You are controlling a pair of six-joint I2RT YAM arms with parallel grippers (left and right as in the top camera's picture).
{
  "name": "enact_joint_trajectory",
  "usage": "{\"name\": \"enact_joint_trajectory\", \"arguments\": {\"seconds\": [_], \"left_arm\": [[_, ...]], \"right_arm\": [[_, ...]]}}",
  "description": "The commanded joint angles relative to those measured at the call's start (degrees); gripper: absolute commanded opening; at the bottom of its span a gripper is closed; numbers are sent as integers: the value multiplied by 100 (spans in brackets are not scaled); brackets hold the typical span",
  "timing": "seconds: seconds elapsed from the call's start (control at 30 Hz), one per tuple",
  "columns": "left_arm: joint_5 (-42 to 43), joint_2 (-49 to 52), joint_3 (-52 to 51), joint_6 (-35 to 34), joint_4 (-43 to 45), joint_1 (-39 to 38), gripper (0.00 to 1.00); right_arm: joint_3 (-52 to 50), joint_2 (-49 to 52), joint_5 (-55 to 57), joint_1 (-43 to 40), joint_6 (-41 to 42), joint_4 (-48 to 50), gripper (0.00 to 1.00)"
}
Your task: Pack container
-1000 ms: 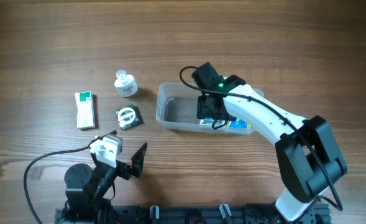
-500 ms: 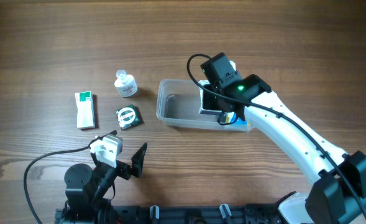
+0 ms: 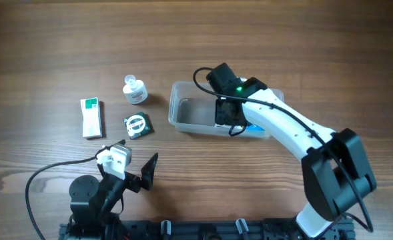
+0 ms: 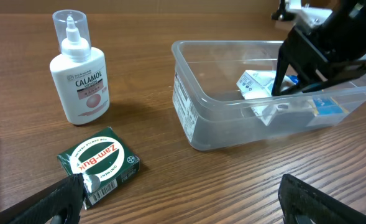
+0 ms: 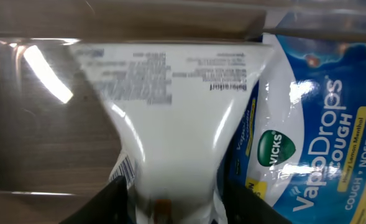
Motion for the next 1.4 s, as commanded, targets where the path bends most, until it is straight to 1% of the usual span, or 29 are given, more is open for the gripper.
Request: {"name": "enact_joint_trajectory", "arguments": {"seconds": [0.0, 0.07, 0.17, 0.23, 0.27, 0.33, 0.37, 0.4, 0.53, 0.67, 0.8, 0.93, 1.07, 1.13, 1.2, 1.27, 1.37], "left_arm": [[68, -52, -15, 90, 20, -31, 100], [68, -52, -15, 90, 20, -31, 100], [68, -52, -15, 90, 20, -31, 100], [68, -52, -15, 90, 20, -31, 100], [68, -52, -15, 90, 20, -31, 100], [68, -52, -15, 90, 20, -31, 100], [68, -52, -15, 90, 20, -31, 100], [68, -52, -15, 90, 20, -31, 100], [68, -52, -15, 90, 20, -31, 100], [68, -52, -15, 90, 20, -31, 100], [68, -52, -15, 90, 20, -31, 100], [68, -52, -15, 90, 20, -31, 100], [68, -52, -15, 90, 20, -31, 100], [68, -52, -15, 90, 20, -31, 100], [68, -52, -15, 90, 20, -31, 100], [68, -52, -15, 90, 20, -31, 100], [68, -52, -15, 90, 20, -31, 100]], "right_arm": [[-22, 87, -24, 9, 127, -15, 58], [-20, 42, -4, 9, 79, 28, 57], [42, -295, 0, 9, 74, 28, 56], [55, -581, -2, 9, 76, 26, 52], [55, -730, -2, 9, 74, 24, 45], [55, -935, 20, 9, 72, 42, 24], [55, -953, 35, 9, 72, 59, 7], [50, -946, 44, 9, 72, 79, 4], [-70, -732, 42, 9, 87, 264, 4], [-284, -214, 42, 7, 96, 560, 4], [-328, 339, 31, 7, 116, 555, 4], [-328, 638, -48, 9, 109, 514, 5], [-326, 636, -76, 9, 103, 494, 4], [-254, 525, -92, 9, -68, 376, 4], [-127, 262, -81, 9, -94, 216, 5], [-50, -267, -46, 9, -232, 216, 4], [-50, -863, 321, 7, -225, 214, 4]]}}
